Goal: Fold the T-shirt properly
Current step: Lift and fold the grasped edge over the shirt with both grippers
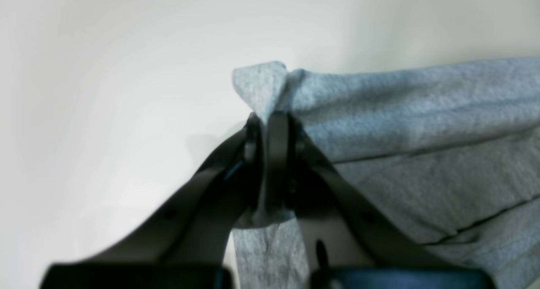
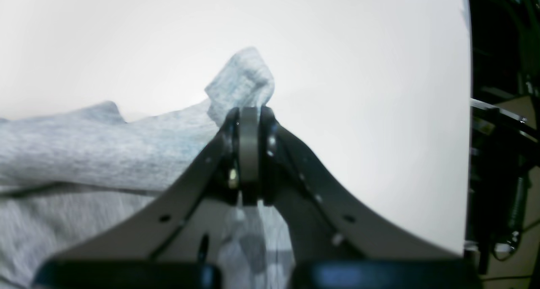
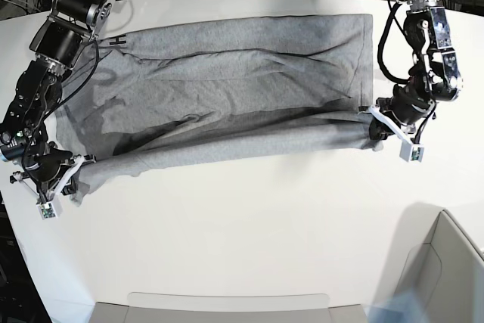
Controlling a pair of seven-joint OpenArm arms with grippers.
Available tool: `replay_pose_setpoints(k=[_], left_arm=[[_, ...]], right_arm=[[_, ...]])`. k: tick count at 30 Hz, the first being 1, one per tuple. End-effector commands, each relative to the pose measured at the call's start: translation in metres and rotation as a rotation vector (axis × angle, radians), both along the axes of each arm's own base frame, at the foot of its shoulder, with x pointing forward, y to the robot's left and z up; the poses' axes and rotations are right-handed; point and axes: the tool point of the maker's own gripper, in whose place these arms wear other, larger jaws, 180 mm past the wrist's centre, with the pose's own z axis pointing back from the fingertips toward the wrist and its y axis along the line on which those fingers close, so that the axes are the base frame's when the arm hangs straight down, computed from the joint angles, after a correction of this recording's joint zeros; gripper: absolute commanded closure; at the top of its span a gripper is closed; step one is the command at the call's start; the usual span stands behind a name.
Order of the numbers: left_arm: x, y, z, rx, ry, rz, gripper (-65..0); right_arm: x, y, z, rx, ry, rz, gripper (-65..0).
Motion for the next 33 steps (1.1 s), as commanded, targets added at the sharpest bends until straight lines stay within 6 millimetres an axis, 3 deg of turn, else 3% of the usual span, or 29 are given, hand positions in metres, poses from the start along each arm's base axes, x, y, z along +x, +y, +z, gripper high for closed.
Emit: replay_pose_setpoints(k=[1,14,20,22,28,33], left_arm=[[0.001,0.006,0.009,0.017,-0.021,0.0,0.0],[-0.04,0.005,-0.021,0.024,0.089,-0.008,0.0],[-0.048,0.002,-0.022,0.029,0.098,-0.017,0.0],[-0.049,-0.002,-0.013,0.04,0.072,-0.034,0.0],[-0.06,-0.01,-0.004,0.056,0.056,-0.063,0.0],[-0.071,-0.011,-0.011,0.055,0.085,-0.064,0.0]], right_arm=[[0.003,-0.002,0.018,-0.02,-0.054,0.011,0.0],[-0.047,0.002,-0.019,-0.073,0.038,0.032,0.0],[-0.064,0.001,-0.022,-0.114,0.075,0.03,0.0],[-0.07,0.0,-0.022,-0.15,0.113,0.052,0.0],[-0.086,-0.031,-0.013,-0.188,0.136,-0.023,0.0],[-0.096,-0.038,-0.02,-0.198,0.165,-0.036,0.0]])
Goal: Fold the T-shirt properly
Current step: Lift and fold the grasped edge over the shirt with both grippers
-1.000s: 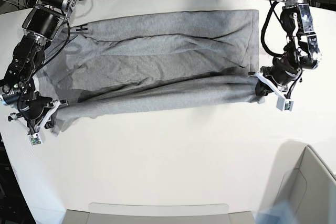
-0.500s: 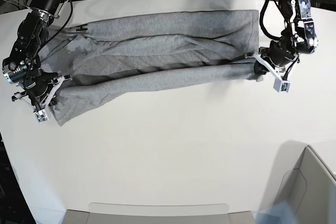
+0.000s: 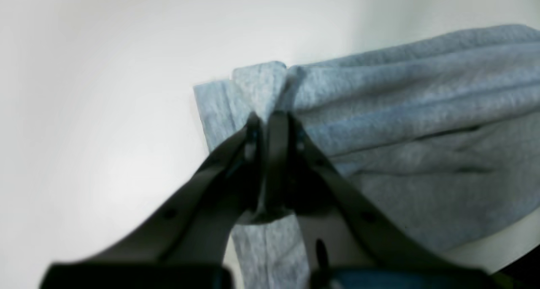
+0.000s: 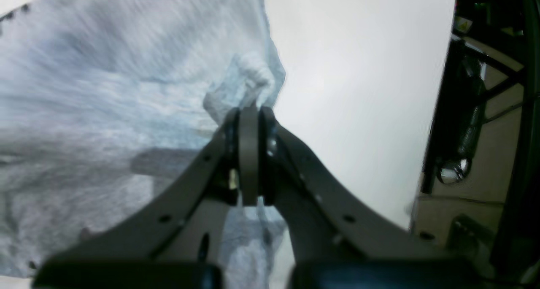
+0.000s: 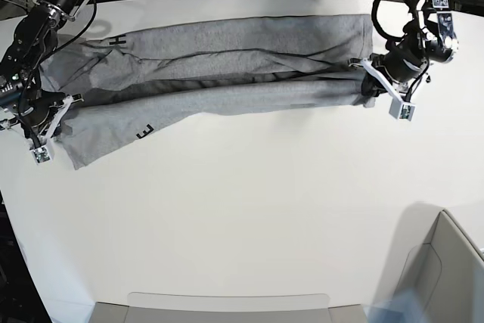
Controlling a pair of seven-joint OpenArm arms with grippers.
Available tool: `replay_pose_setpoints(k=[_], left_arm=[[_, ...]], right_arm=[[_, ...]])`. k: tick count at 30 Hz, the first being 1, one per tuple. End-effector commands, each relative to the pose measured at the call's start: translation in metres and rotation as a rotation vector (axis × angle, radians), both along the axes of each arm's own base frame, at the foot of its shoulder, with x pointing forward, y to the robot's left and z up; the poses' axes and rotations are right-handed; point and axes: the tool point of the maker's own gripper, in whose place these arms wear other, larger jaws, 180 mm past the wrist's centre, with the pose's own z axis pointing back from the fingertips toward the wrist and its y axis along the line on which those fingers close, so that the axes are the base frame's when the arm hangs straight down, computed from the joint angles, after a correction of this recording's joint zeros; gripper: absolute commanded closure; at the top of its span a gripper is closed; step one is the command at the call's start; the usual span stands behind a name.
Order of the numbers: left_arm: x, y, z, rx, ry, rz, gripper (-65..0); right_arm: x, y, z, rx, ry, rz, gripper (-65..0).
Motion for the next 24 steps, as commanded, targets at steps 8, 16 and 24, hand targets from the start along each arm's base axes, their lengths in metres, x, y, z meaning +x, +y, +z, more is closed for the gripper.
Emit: replay_pose_setpoints(k=[8,16,24], left_arm=[[-0.029,0.004,-0.012,0.016,0.052,0.001,0.0],[-0.043,0.004,-0.019,0.015,0.087,0.001,0.0],[-0.045,0.005,-0.022,0.018,0.099,0.007,0.0]], right_arm=[[-0.023,-0.01,0.0,-0.05,0.021,-0.007,0.0],[-0.037,-0.009,-0.012,-0.051,0.062,-0.007,0.0],[-0.044,-0.008,-0.02,-0.044,0.088,-0.005,0.0]])
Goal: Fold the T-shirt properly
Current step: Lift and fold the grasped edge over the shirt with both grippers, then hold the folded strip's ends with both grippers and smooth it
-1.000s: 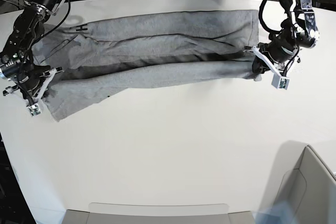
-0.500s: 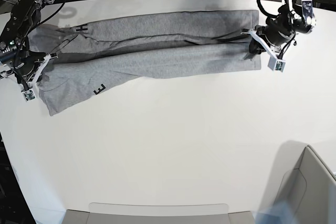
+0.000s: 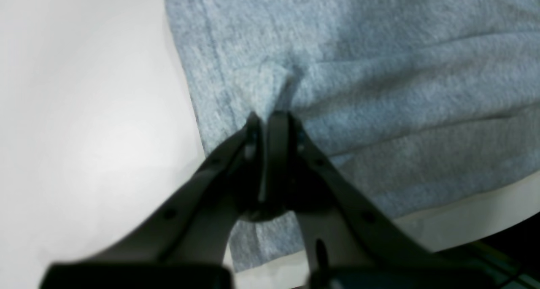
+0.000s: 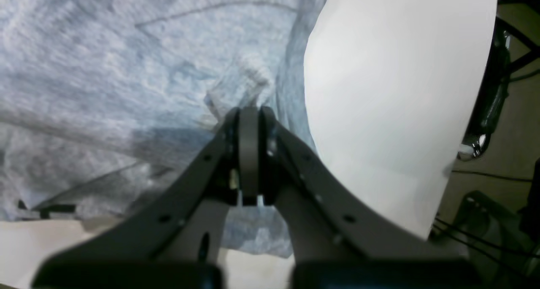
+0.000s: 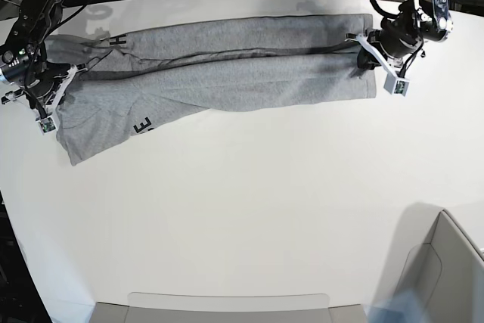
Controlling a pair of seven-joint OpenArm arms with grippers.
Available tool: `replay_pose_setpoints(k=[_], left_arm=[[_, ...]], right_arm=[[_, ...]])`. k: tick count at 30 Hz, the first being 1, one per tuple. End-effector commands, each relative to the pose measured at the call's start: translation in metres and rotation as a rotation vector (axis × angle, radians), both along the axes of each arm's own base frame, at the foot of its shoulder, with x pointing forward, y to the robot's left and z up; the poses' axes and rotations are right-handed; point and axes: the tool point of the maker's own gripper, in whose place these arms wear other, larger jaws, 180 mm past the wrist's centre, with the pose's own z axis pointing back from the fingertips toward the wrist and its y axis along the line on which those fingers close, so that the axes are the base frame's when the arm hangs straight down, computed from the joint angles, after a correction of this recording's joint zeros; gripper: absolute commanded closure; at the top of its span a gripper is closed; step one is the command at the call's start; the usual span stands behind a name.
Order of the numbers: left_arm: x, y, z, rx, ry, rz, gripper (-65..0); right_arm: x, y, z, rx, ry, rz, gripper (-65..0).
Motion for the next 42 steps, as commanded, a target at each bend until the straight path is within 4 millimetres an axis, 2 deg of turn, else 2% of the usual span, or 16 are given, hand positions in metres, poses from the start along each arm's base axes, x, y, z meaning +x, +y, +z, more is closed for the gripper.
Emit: replay_pose_setpoints(k=[1,4,6,8,11,17,20,23,29,33,38,42], left_arm=[[0.006,0.005,0.007,0.016,-0.03,0.008,0.0],[0.004,0.003,0.01,0.013,-0.054,0.011,-13.1],[0.004,0.0,0.016,0.007,-0.1,0.012,-19.8],[0.001,-0.001,0.021,0.007,-0.121,0.018,-23.1],[0.0,0.002,0.022,0.014,-0.106,0.066,-23.4],[0.0,0.003,0.019,0.013,-0.095,0.078,-23.7],[0.009,0.006,0.019,0.01,-0.106,0.092,-25.7],[0.005,0.017,-0.001,0.004,-0.042,0.132,-26.7],[0.003,0.016,-0.033,-0.18,0.054,0.24,-26.7],[-0.003,0.034,-0.036,-0.231,0.064,0.335,-26.7],[-0.019,0.03,-0.04,-0.267,0.128,0.338,-26.7],[-0.022,0.028,-0.043,-0.266,0.141,0.332,-26.7]], right_arm=[[0.003,-0.006,0.009,-0.032,-0.018,0.01,0.0],[0.003,-0.006,0.009,-0.029,-0.018,0.011,-0.9],[0.002,-0.006,0.009,-0.029,-0.017,0.011,-8.3],[0.002,-0.006,0.009,-0.029,-0.017,0.011,-14.8],[0.002,-0.005,0.009,-0.028,-0.018,0.011,-18.9],[0.004,-0.004,0.009,-0.026,-0.019,0.016,-18.6],[0.004,-0.003,0.009,-0.024,-0.021,0.017,-18.6],[0.004,-0.003,0.009,-0.024,-0.021,0.017,-18.6],[0.004,-0.003,0.008,-0.023,-0.018,0.017,-18.6],[0.003,-0.004,0.008,-0.025,-0.016,0.017,-18.6],[0.004,-0.004,0.009,-0.025,-0.019,0.017,-18.6],[0.005,-0.004,0.009,-0.025,-0.021,0.017,-18.6]])
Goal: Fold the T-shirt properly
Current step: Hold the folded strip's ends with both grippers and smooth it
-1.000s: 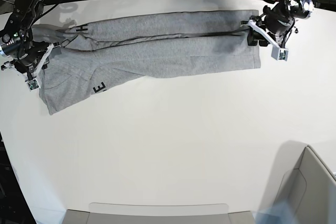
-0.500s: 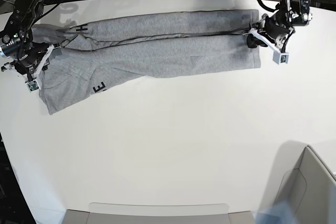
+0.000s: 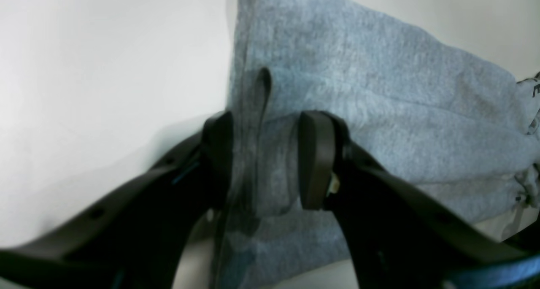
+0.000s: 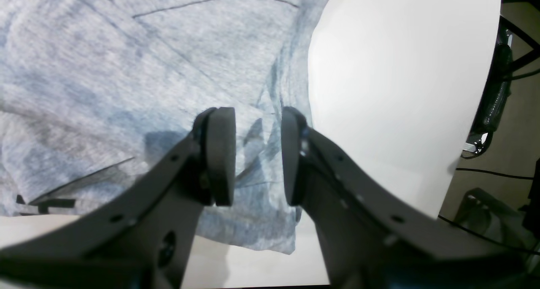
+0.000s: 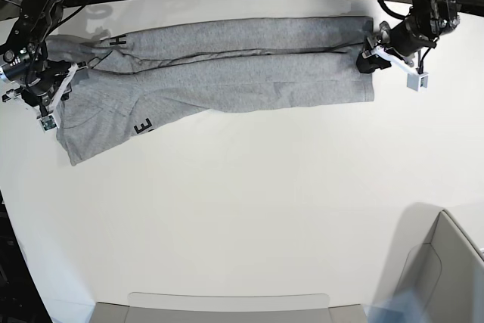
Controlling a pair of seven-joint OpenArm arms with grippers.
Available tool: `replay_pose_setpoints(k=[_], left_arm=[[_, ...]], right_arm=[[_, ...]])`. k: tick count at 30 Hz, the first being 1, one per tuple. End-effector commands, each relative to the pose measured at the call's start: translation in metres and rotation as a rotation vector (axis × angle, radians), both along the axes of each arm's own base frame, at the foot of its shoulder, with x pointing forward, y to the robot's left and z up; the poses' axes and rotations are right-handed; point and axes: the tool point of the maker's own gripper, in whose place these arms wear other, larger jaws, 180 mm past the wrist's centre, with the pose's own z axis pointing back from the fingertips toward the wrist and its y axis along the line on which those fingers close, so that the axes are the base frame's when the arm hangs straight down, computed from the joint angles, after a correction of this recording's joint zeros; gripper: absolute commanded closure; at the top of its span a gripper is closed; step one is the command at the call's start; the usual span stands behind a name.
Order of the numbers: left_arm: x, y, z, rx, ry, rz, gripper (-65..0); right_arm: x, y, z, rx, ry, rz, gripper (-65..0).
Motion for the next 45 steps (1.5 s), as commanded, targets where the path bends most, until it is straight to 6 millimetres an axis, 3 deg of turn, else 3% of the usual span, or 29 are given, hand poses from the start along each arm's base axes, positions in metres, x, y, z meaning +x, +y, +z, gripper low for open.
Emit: replay_pose_setpoints(k=[1,3,8,14,19,27,35,40,43,45], left_arm=[[-0.014,0.004,-0.007,0.024,0.067,-0.016,-26.7],[-0.013,0.008,-0.006,0.03,0.063,-0.009,-26.7],[-0.009,0.04,0.006,0.088,0.046,0.032,-26.7],[-0.021,0.043,0.002,0.095,0.068,0.039,-26.7],[-0.024,0.019,-0.006,0.063,0.088,-0.019,-26.6],[-0.024,0.011,-0.007,0.047,0.091,-0.038,-26.6],[-0.036,-0.043,-0.023,-0.032,0.132,-0.15,-26.2],[-0.037,-0.045,-0.024,-0.035,0.136,-0.15,-20.4],[-0.037,-0.038,-0.025,-0.022,0.138,-0.139,-8.4],[-0.039,-0.021,-0.028,-0.011,0.153,-0.089,0.0]], right_arm=[[0.008,-0.004,0.012,-0.023,-0.036,0.016,-18.6],[0.008,-0.004,0.012,-0.023,-0.036,0.016,-18.6],[0.007,-0.004,0.012,-0.023,-0.034,0.016,-18.6],[0.007,-0.004,0.012,-0.023,-0.034,0.016,-18.6],[0.008,-0.004,0.012,-0.025,-0.036,0.017,-18.6],[0.007,-0.004,0.012,-0.025,-0.033,0.017,-18.6],[0.008,-0.004,0.012,-0.026,-0.035,0.018,-18.6],[0.008,-0.005,0.013,-0.029,-0.035,0.018,-18.6],[0.008,-0.006,0.013,-0.031,-0.035,0.018,-18.6],[0.009,-0.006,0.014,-0.032,-0.036,0.018,-18.6]])
